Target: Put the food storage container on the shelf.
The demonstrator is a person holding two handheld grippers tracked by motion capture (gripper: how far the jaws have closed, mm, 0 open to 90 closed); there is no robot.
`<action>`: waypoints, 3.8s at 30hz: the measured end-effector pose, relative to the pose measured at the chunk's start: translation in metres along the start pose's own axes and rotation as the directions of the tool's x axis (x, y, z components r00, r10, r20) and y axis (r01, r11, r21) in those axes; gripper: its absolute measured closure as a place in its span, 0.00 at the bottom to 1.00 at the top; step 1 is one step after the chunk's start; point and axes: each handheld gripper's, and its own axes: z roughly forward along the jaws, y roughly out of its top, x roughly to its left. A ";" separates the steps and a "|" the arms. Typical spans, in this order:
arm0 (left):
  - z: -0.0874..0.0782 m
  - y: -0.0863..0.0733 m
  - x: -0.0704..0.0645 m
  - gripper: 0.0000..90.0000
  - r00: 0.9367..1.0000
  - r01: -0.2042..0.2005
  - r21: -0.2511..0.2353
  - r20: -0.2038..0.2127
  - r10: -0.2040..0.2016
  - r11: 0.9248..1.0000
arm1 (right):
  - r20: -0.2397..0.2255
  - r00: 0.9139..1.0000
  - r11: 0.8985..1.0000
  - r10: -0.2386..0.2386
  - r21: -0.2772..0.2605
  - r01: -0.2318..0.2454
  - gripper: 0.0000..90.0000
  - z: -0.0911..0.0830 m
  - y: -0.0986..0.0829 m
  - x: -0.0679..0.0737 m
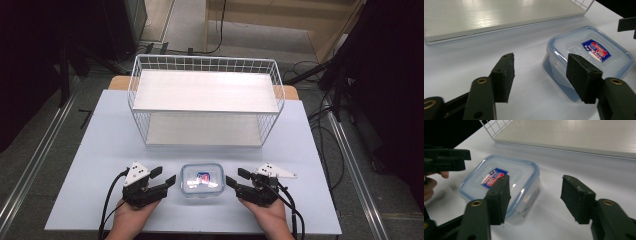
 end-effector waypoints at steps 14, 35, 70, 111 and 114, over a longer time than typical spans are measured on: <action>0.024 0.000 -0.009 0.30 0.976 0.097 0.100 0.184 -0.114 0.990 | -0.057 0.997 0.995 0.058 0.083 -0.054 0.31 0.023 -0.002 0.011; 0.035 -0.009 0.000 0.34 0.910 0.218 0.185 0.317 -0.268 0.958 | -0.166 0.962 0.964 0.215 0.195 -0.182 0.31 0.042 -0.010 0.002; 0.011 -0.011 -0.020 0.55 0.965 0.023 0.048 0.258 -0.035 0.999 | -0.192 0.977 0.995 0.087 0.073 -0.074 0.57 0.014 -0.022 0.009; -0.032 0.055 -0.043 0.55 0.959 -0.140 -0.249 0.206 0.194 0.958 | -0.134 0.978 0.957 -0.162 -0.263 0.123 0.56 -0.031 0.037 0.044; -0.034 0.063 -0.045 0.55 0.958 -0.143 -0.271 0.204 0.202 0.952 | -0.125 0.976 0.948 -0.180 -0.289 0.138 0.56 -0.035 0.046 0.045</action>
